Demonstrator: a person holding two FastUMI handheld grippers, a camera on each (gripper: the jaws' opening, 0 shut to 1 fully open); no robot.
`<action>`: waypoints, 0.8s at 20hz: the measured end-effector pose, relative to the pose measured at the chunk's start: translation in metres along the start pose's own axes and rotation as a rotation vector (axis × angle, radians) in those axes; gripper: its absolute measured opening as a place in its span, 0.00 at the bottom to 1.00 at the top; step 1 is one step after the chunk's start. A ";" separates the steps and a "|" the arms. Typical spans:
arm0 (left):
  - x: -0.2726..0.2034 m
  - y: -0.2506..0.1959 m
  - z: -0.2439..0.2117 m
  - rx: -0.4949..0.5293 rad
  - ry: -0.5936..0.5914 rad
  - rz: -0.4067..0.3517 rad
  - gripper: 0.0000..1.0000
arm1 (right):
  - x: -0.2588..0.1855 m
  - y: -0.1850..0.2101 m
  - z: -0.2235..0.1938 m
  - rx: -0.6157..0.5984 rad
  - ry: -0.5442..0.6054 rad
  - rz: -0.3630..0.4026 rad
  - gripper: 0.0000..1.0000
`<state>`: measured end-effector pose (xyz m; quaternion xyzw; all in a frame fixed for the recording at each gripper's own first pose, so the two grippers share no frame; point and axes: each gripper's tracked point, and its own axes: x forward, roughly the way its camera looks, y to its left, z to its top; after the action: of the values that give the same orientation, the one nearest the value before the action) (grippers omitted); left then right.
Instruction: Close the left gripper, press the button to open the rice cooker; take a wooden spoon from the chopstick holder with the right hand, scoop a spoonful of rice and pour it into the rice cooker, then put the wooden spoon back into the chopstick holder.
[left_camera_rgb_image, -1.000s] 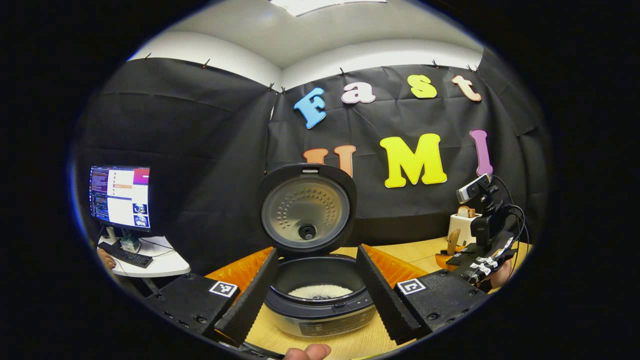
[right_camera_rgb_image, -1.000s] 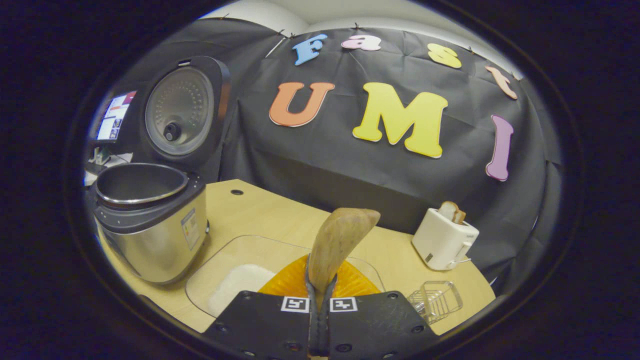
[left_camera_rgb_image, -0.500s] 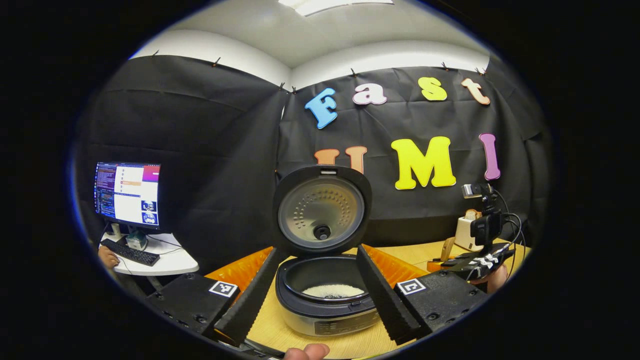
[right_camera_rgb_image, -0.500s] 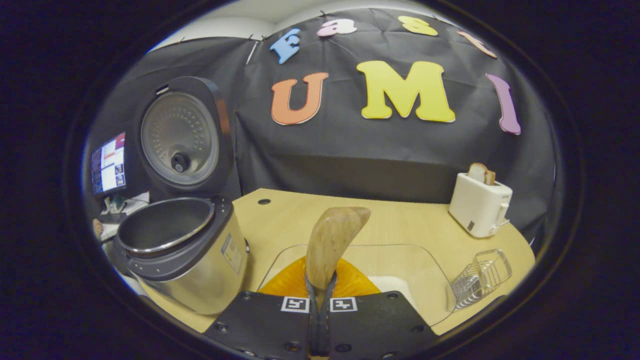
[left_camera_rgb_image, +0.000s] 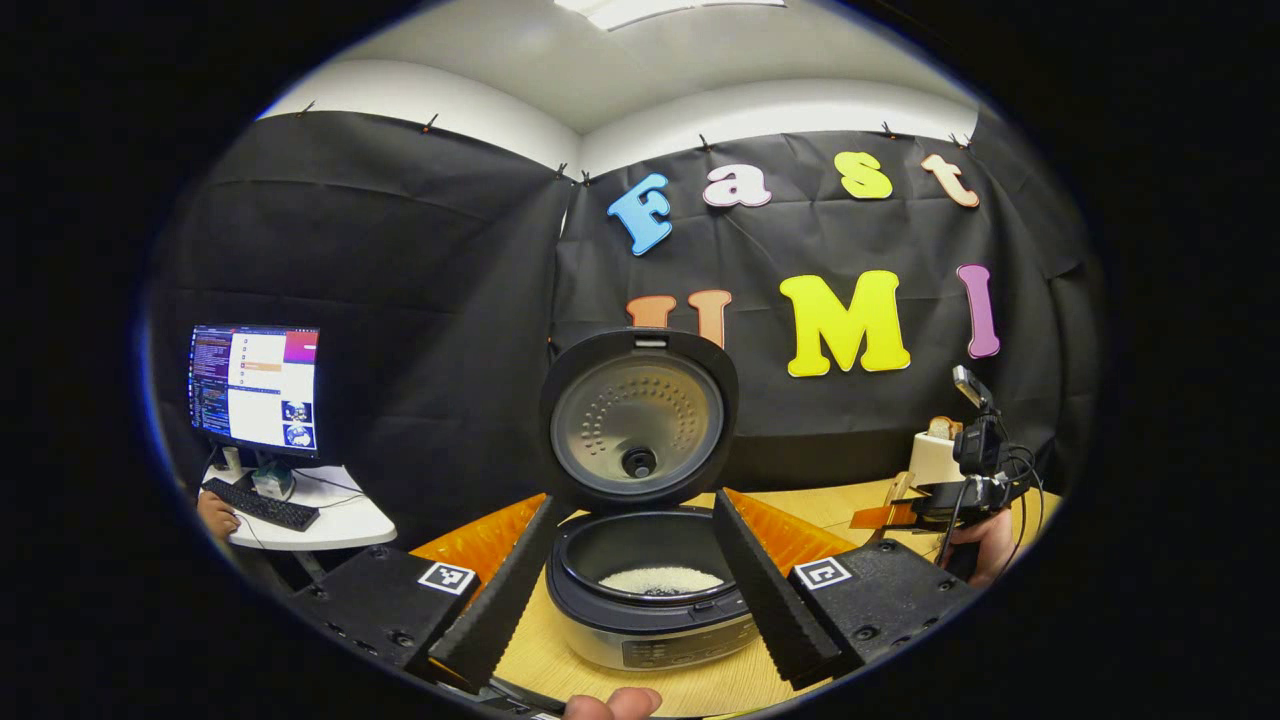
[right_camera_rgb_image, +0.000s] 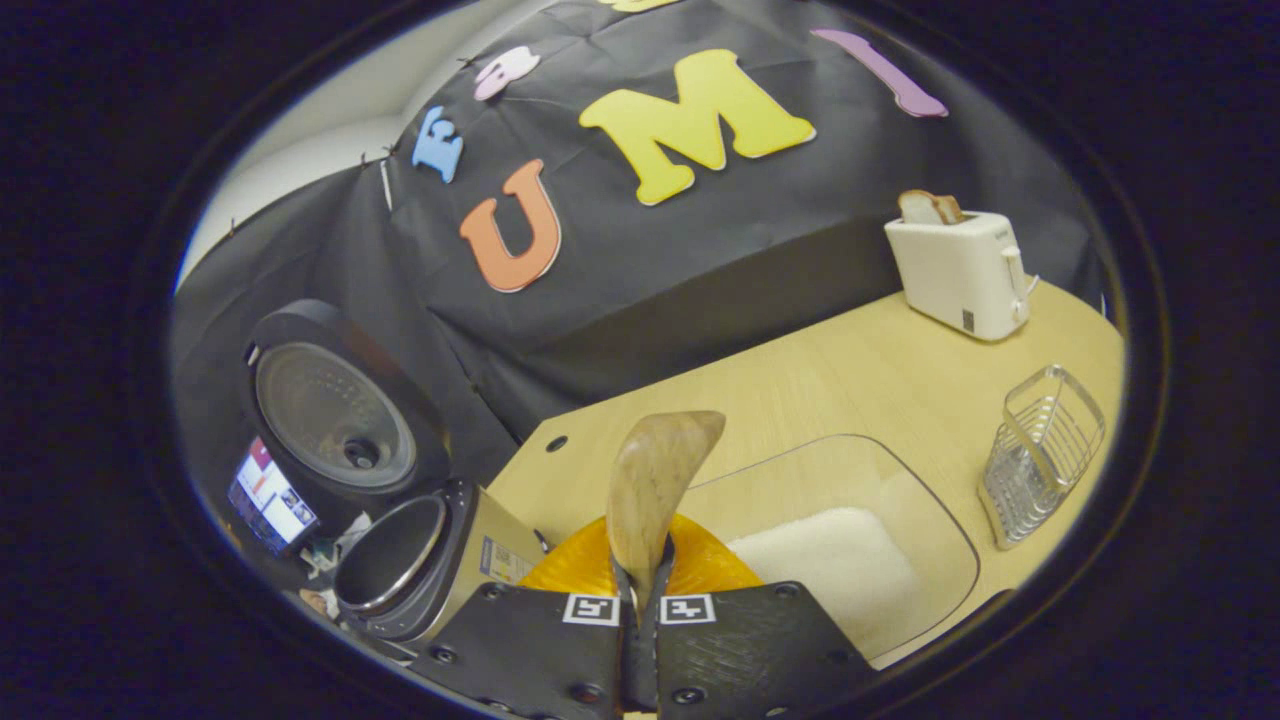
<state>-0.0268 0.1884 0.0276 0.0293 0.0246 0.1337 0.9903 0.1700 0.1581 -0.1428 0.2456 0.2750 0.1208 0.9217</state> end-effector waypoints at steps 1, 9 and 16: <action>0.000 -0.002 0.000 0.000 0.001 -0.002 0.99 | -0.001 -0.002 0.002 0.039 -0.007 0.007 0.00; -0.001 -0.008 -0.002 0.008 0.004 -0.007 1.00 | -0.020 -0.041 0.043 0.249 -0.106 0.040 0.00; 0.000 -0.003 -0.008 -0.002 0.019 0.000 0.99 | -0.046 -0.071 0.074 0.410 -0.163 0.077 0.00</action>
<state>-0.0262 0.1865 0.0197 0.0269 0.0337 0.1342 0.9900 0.1804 0.0532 -0.1053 0.4474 0.2086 0.0773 0.8662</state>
